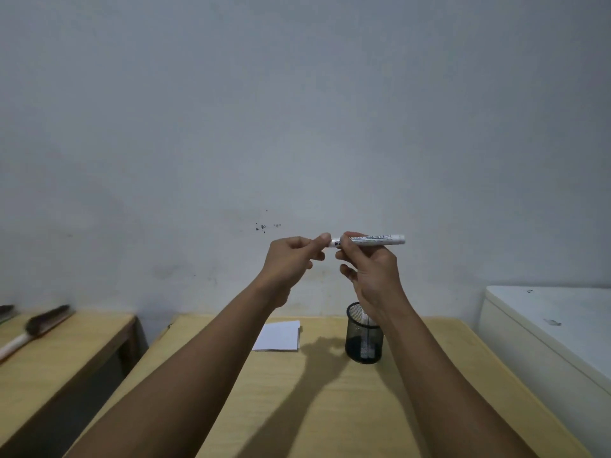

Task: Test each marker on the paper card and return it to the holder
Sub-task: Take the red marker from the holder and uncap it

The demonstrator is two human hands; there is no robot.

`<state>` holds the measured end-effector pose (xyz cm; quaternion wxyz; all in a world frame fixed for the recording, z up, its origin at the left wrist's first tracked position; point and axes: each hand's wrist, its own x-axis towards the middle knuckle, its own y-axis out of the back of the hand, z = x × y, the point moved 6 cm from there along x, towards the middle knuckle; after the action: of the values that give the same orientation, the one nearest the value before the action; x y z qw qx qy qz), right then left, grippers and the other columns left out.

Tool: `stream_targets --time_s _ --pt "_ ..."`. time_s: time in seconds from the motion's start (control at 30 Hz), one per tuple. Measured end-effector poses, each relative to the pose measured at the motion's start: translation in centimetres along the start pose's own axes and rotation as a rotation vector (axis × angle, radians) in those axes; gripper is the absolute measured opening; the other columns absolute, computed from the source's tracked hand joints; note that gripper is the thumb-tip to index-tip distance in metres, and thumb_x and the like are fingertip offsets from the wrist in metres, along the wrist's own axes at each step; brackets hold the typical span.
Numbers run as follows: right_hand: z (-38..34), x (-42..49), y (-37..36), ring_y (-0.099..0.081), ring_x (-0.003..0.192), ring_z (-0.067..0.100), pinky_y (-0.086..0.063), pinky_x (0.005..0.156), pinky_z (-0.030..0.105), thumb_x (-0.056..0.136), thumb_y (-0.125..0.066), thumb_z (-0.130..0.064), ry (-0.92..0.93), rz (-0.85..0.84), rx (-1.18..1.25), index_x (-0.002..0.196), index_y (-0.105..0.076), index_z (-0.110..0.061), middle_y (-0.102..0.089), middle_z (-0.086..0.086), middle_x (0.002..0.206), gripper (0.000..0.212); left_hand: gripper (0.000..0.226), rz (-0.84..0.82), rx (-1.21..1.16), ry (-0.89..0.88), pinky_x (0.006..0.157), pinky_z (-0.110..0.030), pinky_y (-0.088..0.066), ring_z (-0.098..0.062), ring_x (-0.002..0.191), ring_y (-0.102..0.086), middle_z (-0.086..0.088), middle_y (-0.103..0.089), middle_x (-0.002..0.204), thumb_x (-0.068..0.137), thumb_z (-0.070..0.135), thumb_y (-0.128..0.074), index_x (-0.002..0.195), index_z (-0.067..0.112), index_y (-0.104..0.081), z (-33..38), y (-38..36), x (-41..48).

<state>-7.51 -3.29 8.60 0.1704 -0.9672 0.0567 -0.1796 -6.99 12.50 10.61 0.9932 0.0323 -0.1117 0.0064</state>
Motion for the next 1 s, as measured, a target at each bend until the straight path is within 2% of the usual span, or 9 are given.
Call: stream_targets --time_s 0.13,0.27,0.37,0.47,0.57,0.67,0.77,0.9,1.0 --pt "0.2 -0.9 -1.7 -0.069 0.079 0.016 -0.057 0.074 0.03 0.093 -0.07 -0.012 -0.028 0.0 0.14 0.097 -0.073 -0.007 -0.073 0.003 0.085 0.007 0.027 0.042 -0.133 0.02 0.072 -0.029 -0.042 -0.019 0.094 -0.061 0.003 -0.075 0.1 0.087 0.033 -0.075 0.107 0.015 -0.078 0.0 1.5 -1.1" --pt "0.4 -1.5 -3.5 -0.069 0.075 0.015 -0.057 0.074 0.026 0.093 -0.069 -0.005 -0.035 -0.024 0.216 0.094 -0.073 -0.004 -0.073 0.006 0.083 0.004 0.025 0.127 -0.223 0.004 0.07 -0.028 -0.041 -0.016 0.085 -0.057 0.003 -0.075 0.093 0.089 0.032 -0.073 0.104 0.013 -0.078 0.1 2.6 -1.7" --pt "0.4 -1.6 -4.5 -0.07 0.077 0.017 -0.058 0.075 0.025 0.093 -0.069 -0.004 0.025 -0.034 0.154 0.093 -0.073 -0.004 -0.073 0.008 0.084 0.004 0.022 0.175 -0.234 0.015 0.073 -0.03 -0.044 -0.019 0.087 -0.058 -0.002 -0.076 0.094 0.089 0.034 -0.073 0.096 0.014 -0.079 -0.3 3.6 -1.7" --pt "1.1 -1.5 -5.1 -0.07 0.078 0.018 -0.058 0.077 0.025 0.093 -0.07 -0.004 0.062 -0.046 0.114 0.094 -0.073 -0.005 -0.073 0.007 0.083 0.004 0.026 0.156 -0.214 0.066 0.069 -0.027 -0.041 -0.017 0.088 -0.06 -0.002 -0.075 0.095 0.09 0.035 -0.072 0.098 0.011 -0.078 -1.0 4.4 -1.2" --pt "2.1 -1.4 -5.7 -0.07 0.077 0.016 -0.059 0.079 0.025 0.092 -0.071 -0.002 0.106 -0.061 0.036 0.096 -0.073 -0.006 -0.073 0.005 0.082 0.006 0.028 0.159 -0.21 0.102 0.064 -0.024 -0.039 -0.014 0.073 -0.056 -0.001 -0.071 0.082 0.09 0.036 -0.071 0.092 0.009 -0.078 -1.8 5.3 -0.9" --pt "3.3 -1.4 -6.3 -0.07 0.078 0.012 -0.059 0.079 0.024 0.09 -0.073 -0.002 0.152 -0.082 -0.051 0.1 -0.073 -0.004 -0.075 0.005 0.086 0.01 0.03 0.188 -0.175 0.178 0.064 -0.029 -0.036 -0.015 0.066 -0.051 0.001 -0.067 0.075 0.089 0.042 -0.072 0.08 0.013 -0.077 -3.2 6.5 -0.4" --pt "4.8 -1.1 -6.9 -0.07 0.083 0.006 -0.058 0.08 0.023 0.089 -0.075 -0.004 0.141 -0.166 -0.156 0.101 -0.075 -0.005 -0.077 0.0 0.093 0.012 0.034 0.184 -0.116 0.293 0.066 -0.033 -0.033 -0.016 0.066 -0.05 0.002 -0.068 0.073 0.088 0.046 -0.071 0.078 0.014 -0.075 -5.0 8.0 0.0" --pt "7.5 -0.6 -7.3 -0.07 0.087 0.007 -0.055 0.08 0.022 0.088 -0.075 -0.004 0.108 -0.237 -0.261 0.098 -0.077 -0.012 -0.078 -0.008 0.093 0.013 0.037 0.159 -0.022 0.381 0.068 -0.035 -0.033 -0.016 0.067 -0.051 0.004 -0.067 0.07 0.088 0.051 -0.069 0.08 0.016 -0.074 -8.1 9.5 0.8" --pt "9.9 -0.1 -7.5 -0.071 0.093 0.006 -0.056 0.083 0.024 0.09 -0.074 -0.004 0.093 -0.285 -0.348 0.1 -0.077 -0.012 -0.078 -0.008 0.099 0.014 0.039 0.136 0.021 0.45 0.07 -0.036 -0.035 -0.017 0.069 -0.051 0.005 -0.066 0.07 0.086 0.056 -0.068 0.08 0.018 -0.075 -10.4 10.6 1.5"
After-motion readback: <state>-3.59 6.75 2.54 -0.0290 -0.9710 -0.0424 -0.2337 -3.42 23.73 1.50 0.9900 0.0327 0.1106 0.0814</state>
